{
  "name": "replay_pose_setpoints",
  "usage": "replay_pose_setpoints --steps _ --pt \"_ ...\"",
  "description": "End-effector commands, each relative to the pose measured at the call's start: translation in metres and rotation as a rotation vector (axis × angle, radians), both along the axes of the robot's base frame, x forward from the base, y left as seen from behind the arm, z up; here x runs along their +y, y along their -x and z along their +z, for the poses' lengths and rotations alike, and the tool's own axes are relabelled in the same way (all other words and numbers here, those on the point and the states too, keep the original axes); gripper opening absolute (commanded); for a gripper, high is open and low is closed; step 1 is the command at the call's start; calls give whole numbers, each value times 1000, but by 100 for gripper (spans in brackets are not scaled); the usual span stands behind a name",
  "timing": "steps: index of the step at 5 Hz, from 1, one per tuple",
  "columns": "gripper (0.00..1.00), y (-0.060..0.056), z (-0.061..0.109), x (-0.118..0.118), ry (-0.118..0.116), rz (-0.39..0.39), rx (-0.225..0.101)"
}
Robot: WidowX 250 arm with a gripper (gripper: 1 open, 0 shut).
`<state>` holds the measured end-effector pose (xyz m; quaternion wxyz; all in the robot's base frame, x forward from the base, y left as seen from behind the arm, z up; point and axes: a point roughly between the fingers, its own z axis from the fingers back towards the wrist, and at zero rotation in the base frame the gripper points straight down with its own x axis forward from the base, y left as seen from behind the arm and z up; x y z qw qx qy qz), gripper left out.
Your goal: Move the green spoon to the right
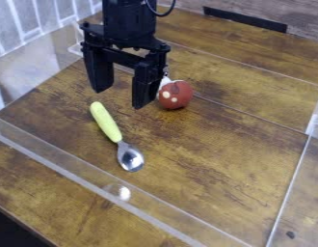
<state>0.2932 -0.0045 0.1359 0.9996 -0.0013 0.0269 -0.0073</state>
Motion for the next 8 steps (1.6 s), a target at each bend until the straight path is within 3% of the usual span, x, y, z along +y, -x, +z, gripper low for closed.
replay_pose_setpoints --steps 1,3,4,5,6,8 --pt "100 -3 -15 -9 -3 57 26" --pt "100 -8 -6 0 -24 495 -25" --pt "100 -1 -4 14 -16 713 -54" --pt "100 9 -10 28 14 906 -67" --pt "100 1 -11 33 52 1018 -68" --pt "100 -18 -15 36 68 1058 -73"
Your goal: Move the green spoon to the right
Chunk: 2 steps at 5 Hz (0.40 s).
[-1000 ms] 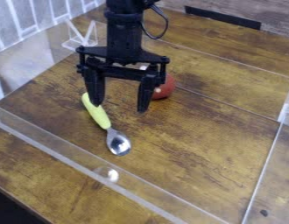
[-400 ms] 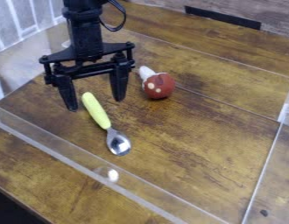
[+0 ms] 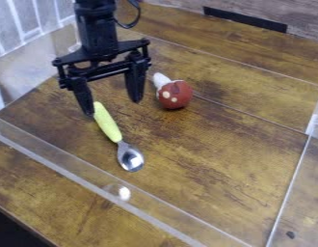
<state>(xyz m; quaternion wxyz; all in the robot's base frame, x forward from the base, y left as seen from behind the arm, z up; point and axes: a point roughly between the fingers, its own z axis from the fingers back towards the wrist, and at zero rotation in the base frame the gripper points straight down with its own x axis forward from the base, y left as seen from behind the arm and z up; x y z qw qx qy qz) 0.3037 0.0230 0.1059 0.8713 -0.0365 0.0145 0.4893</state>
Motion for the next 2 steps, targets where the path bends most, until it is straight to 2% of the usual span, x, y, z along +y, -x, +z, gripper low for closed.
replay_pose_setpoints --steps 1,2 --pt "100 -8 5 17 -4 32 -61" --pt "100 -8 -5 25 0 43 -63"
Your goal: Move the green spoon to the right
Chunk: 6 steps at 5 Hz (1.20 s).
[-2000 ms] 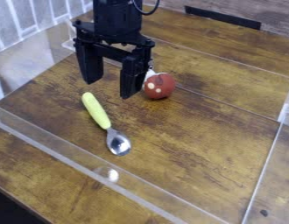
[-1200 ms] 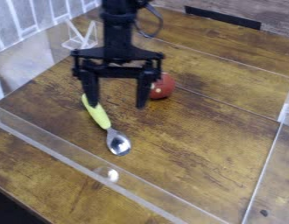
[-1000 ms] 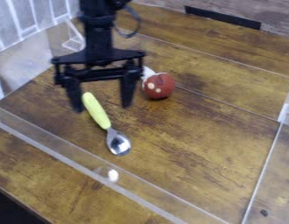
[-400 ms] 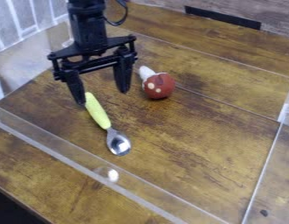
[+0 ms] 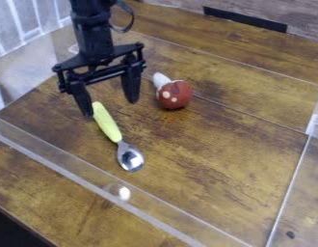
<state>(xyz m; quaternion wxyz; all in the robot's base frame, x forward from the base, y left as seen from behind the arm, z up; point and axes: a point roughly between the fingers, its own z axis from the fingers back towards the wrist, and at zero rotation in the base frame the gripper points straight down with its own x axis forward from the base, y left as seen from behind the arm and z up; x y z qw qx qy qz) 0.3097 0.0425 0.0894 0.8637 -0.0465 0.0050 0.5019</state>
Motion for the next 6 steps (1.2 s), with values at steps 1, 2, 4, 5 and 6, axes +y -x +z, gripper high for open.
replay_pose_setpoints --steps 1,2,4,5,6 --pt "100 -2 -1 6 -8 77 -38" --pt "100 -3 -11 5 -1 135 -36" --pt "100 2 -40 18 31 114 -37" --pt "100 1 -45 8 48 133 -47" --pt "100 -1 -44 -4 62 151 -59"
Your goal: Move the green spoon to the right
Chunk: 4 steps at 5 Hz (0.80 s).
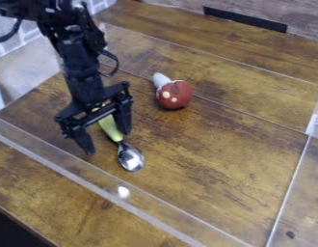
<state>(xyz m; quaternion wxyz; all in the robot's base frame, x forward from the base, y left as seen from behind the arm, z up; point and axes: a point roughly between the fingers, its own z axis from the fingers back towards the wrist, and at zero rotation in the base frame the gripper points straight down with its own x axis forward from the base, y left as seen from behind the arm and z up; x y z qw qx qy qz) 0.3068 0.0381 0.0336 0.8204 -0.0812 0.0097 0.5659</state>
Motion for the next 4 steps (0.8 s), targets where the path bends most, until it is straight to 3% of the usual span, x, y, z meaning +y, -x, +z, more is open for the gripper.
replay_pose_setpoints --steps 1,2,3,4 --pt "100 -5 11 -12 -3 9 -48" --pt "100 -10 14 -15 2 28 -55" --pt "0 -13 18 -18 8 49 -59" --pt "0 -17 13 -5 15 56 -59"
